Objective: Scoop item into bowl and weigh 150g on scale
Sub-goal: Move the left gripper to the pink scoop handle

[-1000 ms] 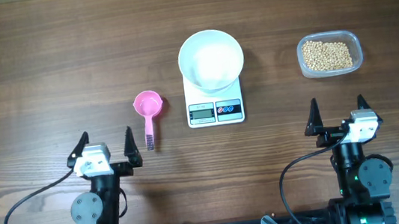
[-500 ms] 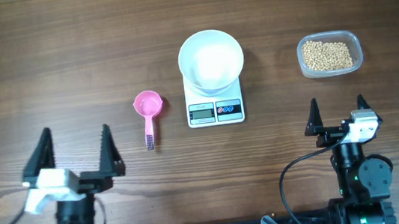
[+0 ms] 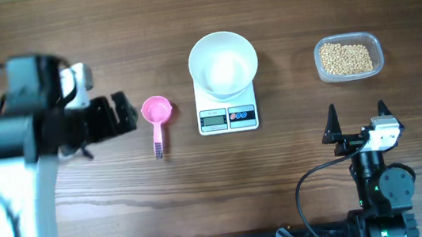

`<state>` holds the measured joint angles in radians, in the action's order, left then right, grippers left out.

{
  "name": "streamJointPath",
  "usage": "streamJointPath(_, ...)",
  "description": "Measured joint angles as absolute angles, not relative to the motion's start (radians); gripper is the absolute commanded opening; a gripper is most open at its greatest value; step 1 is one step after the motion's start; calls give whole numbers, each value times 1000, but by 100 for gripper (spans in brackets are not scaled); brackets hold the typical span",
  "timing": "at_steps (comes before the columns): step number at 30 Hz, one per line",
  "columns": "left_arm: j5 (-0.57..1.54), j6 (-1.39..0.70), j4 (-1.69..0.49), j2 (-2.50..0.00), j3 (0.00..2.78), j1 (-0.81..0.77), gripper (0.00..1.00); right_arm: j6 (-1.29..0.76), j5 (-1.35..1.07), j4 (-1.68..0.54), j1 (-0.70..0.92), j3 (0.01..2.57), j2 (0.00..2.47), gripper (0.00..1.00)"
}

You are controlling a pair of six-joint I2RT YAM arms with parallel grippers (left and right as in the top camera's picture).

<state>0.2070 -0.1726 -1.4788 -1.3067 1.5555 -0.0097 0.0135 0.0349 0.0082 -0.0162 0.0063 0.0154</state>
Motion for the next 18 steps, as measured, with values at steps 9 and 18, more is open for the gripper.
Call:
streamJointPath(9, 413, -4, -1414, -1621, 1481, 136, 100, 14, 35, 9, -16, 6, 15, 100)
streamJointPath(18, 437, 26, -1221, -1631, 1335, 183, 100, 14, 35, 9, -16, 6, 16, 100)
